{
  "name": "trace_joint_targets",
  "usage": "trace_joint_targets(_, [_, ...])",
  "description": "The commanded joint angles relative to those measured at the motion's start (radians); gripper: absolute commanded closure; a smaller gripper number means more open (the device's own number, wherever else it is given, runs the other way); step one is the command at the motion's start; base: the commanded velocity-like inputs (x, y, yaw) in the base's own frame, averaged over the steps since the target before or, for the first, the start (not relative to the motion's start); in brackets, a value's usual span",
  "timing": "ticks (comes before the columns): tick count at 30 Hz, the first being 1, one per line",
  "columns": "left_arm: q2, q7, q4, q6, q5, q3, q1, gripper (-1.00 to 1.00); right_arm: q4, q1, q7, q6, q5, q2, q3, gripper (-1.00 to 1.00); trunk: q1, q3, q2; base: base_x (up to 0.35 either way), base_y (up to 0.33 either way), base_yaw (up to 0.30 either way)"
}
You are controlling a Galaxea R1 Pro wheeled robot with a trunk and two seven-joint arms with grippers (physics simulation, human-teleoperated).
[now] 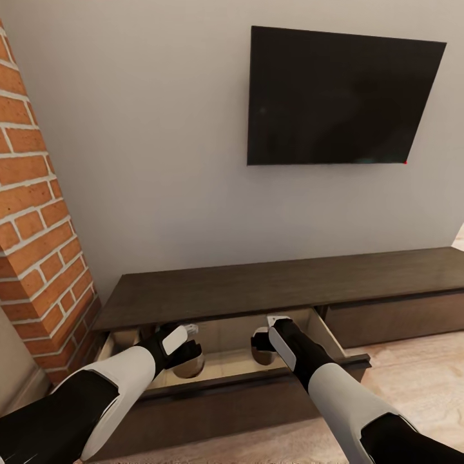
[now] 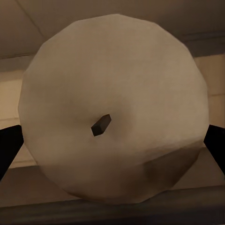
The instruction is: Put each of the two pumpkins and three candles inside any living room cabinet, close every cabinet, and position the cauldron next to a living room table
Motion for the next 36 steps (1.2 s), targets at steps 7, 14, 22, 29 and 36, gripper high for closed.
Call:
trace_joint_targets(7, [0.001, 0.004, -0.002, 0.003, 0.011, -0.007, 0.000, 1.00, -0.002, -0.001, -0.009, 0.002, -0.010, -0.001, 0.006, 1.00, 0.004, -0.004, -0.008, 0.000, 0.000, 0.000])
trace_joint_targets(14, [0.002, 0.007, -0.002, 0.003, 0.013, -0.007, 0.000, 1.00, -0.002, -0.001, -0.009, 0.002, -0.011, -0.001, 0.006, 1.00, 0.004, -0.004, -0.008, 0.096, 0.000, 0.000])
trace_joint_targets(22, [-0.001, 0.008, -0.002, 0.003, 0.012, -0.009, 0.000, 1.00, -0.001, -0.001, -0.008, 0.002, -0.011, -0.001, 0.006, 1.00, 0.004, -0.004, -0.008, 0.022, 0.000, 0.000])
trace_joint_targets(29, [-0.001, 0.008, -0.001, 0.005, 0.012, -0.009, 0.000, 1.00, -0.002, -0.001, -0.008, 0.002, -0.011, -0.001, 0.006, 1.00, 0.004, -0.004, -0.008, 0.123, 0.000, 0.000])
trace_joint_targets(36, [-0.001, 0.010, -0.002, 0.005, 0.011, -0.010, 0.000, 1.00, -0.002, -0.001, -0.008, 0.002, -0.011, -0.001, 0.009, 1.00, 0.019, -0.017, -0.036, 0.005, 0.000, 0.000])
